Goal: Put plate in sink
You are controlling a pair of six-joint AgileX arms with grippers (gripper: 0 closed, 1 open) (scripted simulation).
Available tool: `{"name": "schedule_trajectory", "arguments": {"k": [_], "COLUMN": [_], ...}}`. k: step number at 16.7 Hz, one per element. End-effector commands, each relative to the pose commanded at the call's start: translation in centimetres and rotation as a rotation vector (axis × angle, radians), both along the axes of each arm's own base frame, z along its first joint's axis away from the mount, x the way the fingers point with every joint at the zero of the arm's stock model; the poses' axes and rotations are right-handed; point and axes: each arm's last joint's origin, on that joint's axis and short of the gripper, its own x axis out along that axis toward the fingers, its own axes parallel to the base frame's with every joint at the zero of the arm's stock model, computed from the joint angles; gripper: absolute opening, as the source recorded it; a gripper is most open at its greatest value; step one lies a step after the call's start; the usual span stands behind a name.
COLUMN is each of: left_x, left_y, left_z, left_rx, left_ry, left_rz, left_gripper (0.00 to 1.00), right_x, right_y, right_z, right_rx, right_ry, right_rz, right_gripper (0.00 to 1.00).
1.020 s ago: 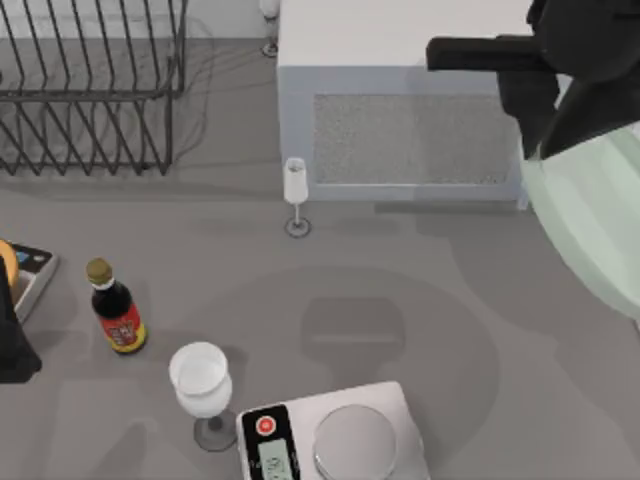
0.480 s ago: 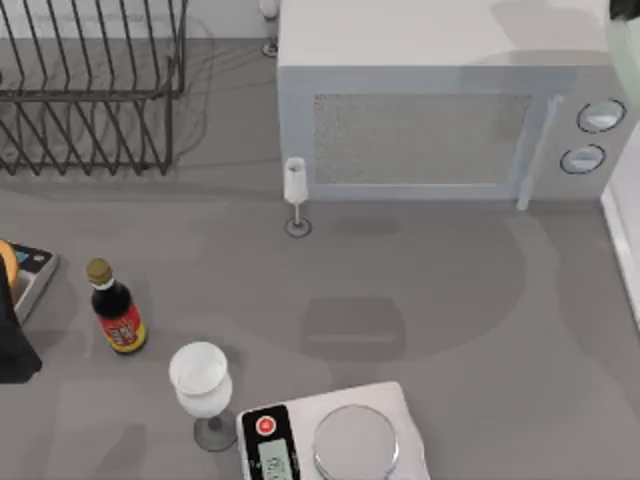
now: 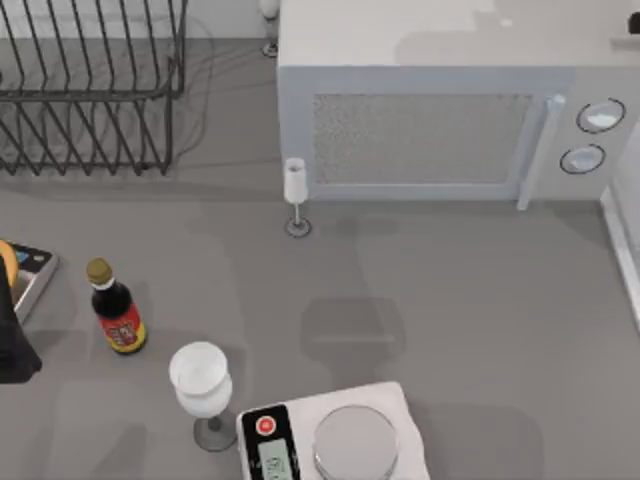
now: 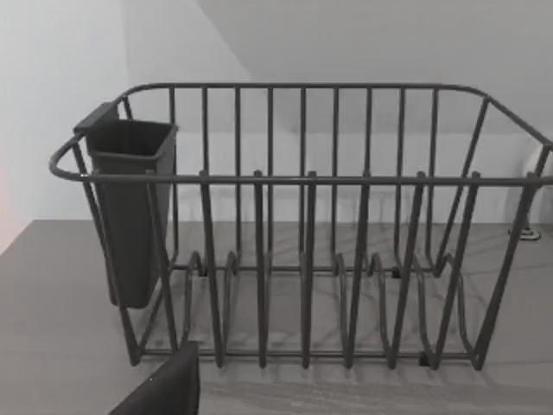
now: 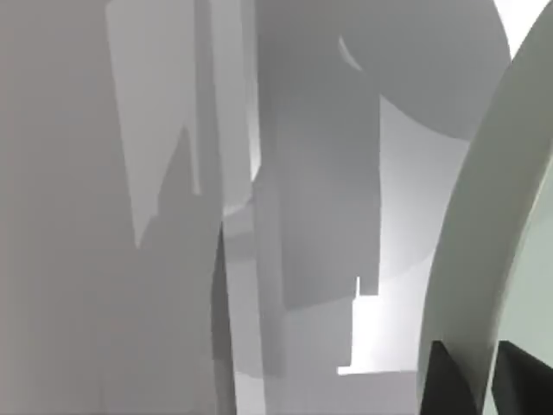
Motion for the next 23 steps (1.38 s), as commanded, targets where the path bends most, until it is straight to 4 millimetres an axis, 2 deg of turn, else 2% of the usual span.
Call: {"name": "schedule_trajectory", "arguments": {"k": [2,3,7,20,23], "left_x": [0.0,0.0,0.0,0.0,0.0], "left_y": [0.0,0.0,0.0,0.0,0.0], "left_z": [0.0,0.0,0.0,0.0,0.0], "left_rx": [0.000,0.000,0.000,0.000,0.000], "left_ry": [0.000,0.000,0.000,0.000,0.000], "left_rz": [0.000,0.000,0.000,0.000,0.000], "left_gripper": [1.00,1.00,1.00,1.00,1.00], "right_x": [0.8,1.0,1.1,1.1,1.1], "right_y": [-1.1,-1.2,-1.2,-1.2,-1.2], "right_z": [-2.9,-3.6,-3.8,-3.8,-3.8], "right_rx": [0.023,0.030,0.032,0.032,0.032], "right_ry": [0.061,0.075,0.079,0.079,0.079], "right_rz": [0.032,0.042,0.045,0.045,0.045], "right_gripper": [0.00,0.00,0.00,0.98,1.00]}}
